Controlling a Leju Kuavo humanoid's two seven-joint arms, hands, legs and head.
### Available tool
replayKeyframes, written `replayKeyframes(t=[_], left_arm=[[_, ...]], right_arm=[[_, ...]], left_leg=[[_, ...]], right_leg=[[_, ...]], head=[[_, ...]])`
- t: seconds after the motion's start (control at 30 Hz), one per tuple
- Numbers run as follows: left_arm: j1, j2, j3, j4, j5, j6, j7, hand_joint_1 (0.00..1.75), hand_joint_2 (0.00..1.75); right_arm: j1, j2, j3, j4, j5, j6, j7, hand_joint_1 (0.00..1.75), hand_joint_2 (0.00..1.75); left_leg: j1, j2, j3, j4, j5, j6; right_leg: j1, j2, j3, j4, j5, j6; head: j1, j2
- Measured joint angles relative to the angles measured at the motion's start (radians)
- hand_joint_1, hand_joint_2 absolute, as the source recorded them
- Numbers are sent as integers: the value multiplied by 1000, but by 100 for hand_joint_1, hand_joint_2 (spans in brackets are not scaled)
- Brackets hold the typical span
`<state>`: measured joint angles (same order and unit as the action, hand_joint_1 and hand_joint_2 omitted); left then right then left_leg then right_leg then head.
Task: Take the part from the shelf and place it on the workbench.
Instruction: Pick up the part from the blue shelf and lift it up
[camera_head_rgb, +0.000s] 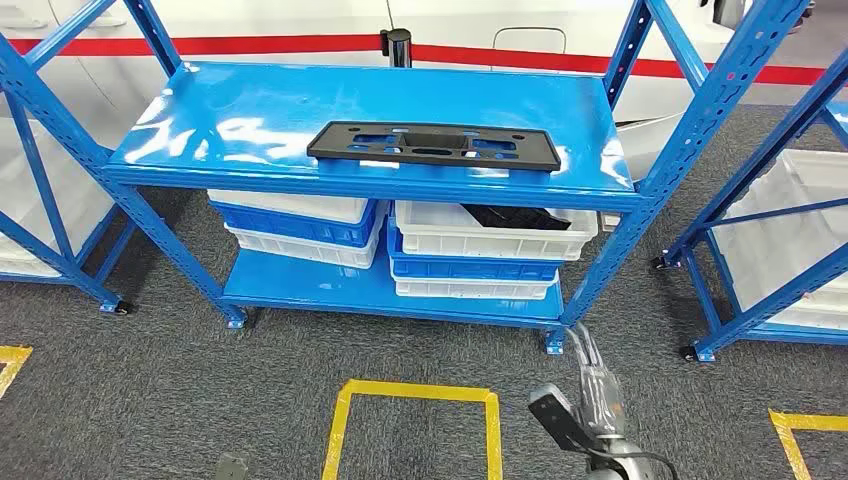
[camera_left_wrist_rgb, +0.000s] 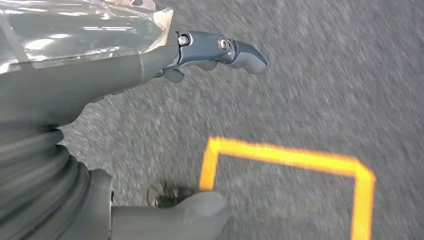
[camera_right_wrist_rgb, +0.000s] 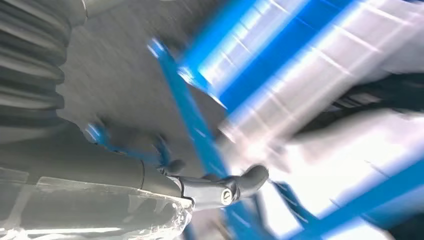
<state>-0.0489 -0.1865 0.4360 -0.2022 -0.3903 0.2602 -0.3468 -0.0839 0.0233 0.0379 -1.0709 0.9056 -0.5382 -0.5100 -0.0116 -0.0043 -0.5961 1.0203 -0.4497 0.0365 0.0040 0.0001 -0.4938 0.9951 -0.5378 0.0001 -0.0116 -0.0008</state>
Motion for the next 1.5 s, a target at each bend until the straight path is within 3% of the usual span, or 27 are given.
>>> replayKeyframes(t=[0.03,0.07,0.1,0.33,0.73,0.9,1.07,1.3,1.5], left_arm=[[0,0,-1,0,-1,1,-1,0,58],[0,0,-1,0,-1,2,-1,0,44],[0,1,-1,1,-2,4,-2,0,0],[0,3,1,5,-6,14,8,0,0],[0,3,1,8,-15,16,30,0,0],[0,4,0,8,-36,12,53,0,0],[-2,3,-4,8,-70,10,77,0,0],[-2,2,-14,8,-76,10,81,0,0],[-1,3,-20,8,-93,-17,84,0,0]], right_arm=[[-2,0,20,-27,10,-20,0,0,175],[-4,0,38,-48,14,-37,-2,0,175],[-9,0,72,-86,19,-66,-7,0,175],[-66,-28,234,-162,-44,-141,-70,0,175],[-84,-46,309,-177,-21,-144,-62,0,175],[-132,-51,375,-175,144,-142,43,0,175],[-259,-39,467,-76,303,-120,174,0,175],[-335,-21,526,15,332,-116,204,0,175],[-424,1,568,139,412,-53,323,0,175]], left_leg=[[1,0,0,0,0,0],[1,0,0,0,0,-1],[1,0,1,0,-1,-1],[2,0,1,0,-1,-2],[0,1,0,0,0,-2],[0,1,0,0,0,-2],[2,0,2,0,0,-3],[2,0,0,0,0,-3],[2,0,0,0,0,-3]], right_leg=[[0,0,0,0,0,0],[1,0,0,0,0,0],[2,0,0,0,0,-1],[2,0,0,0,0,-1],[2,0,7,0,0,0],[3,0,8,0,0,0],[3,0,6,0,0,-1],[3,0,8,0,0,0],[3,0,8,0,0,0]], head=[[0,0],[0,0],[0,0],[0,0],[0,0],[0,0],[0,0],[0,0],[0,0]])
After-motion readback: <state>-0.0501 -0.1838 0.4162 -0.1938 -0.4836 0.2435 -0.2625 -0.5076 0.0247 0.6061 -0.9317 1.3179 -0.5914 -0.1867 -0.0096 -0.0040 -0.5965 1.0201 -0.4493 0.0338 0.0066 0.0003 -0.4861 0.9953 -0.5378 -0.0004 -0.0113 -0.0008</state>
